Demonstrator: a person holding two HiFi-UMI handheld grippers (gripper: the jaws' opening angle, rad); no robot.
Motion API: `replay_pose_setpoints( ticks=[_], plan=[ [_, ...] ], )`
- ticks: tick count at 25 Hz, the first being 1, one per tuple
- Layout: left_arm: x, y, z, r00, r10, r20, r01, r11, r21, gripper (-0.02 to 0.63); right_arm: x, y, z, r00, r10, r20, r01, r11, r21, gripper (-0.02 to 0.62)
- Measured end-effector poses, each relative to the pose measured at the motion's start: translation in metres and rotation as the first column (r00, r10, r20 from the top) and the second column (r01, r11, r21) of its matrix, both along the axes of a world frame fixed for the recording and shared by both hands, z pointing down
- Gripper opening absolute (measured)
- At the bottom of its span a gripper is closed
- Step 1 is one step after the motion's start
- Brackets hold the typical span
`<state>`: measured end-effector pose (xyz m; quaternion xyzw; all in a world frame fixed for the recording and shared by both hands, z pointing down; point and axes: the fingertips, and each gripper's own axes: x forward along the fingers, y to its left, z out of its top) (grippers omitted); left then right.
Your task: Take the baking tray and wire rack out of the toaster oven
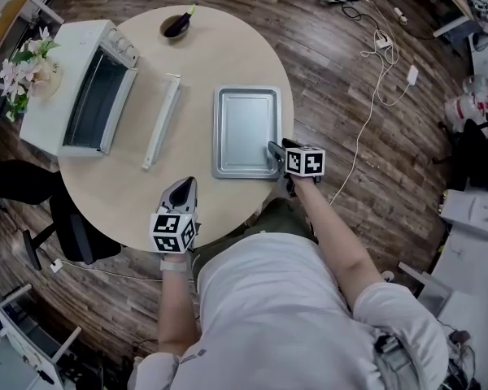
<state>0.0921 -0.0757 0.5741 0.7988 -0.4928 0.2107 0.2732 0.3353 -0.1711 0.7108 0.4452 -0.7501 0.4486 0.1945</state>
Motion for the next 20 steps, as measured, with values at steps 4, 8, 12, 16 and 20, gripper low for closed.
replay_pose_setpoints(
  ticks=[4,8,12,16,20],
  plan=[
    [-0.012,0.003,-0.002,1.000,-0.013,-0.011,0.013,1.000,0.005,-0.003,0.002,0.000,-0.016,1.000,0.002,-0.015,-0.002,0.999,0.033,0.212],
    [-0.035,0.007,-0.007,0.999,-0.036,-0.018,0.037,0.999,0.011,-0.003,-0.005,0.001,-0.037,1.000,0.002,-0.009,-0.002,0.997,0.071,0.212],
    [-0.065,0.011,-0.012,0.997,-0.074,-0.022,0.074,0.997,0.018,-0.003,-0.027,0.001,-0.058,1.000,-0.022,0.010,0.021,0.995,0.100,0.212],
    [-0.092,0.018,-0.016,0.994,-0.107,-0.026,0.107,0.994,0.027,-0.003,-0.054,0.006,-0.071,0.998,-0.050,0.040,0.045,0.992,0.118,0.212],
    [-0.120,0.024,-0.020,0.991,-0.134,-0.026,0.135,0.990,0.033,-0.003,-0.092,0.008,-0.080,0.993,-0.091,0.071,0.081,0.988,0.128,0.212]
  ],
)
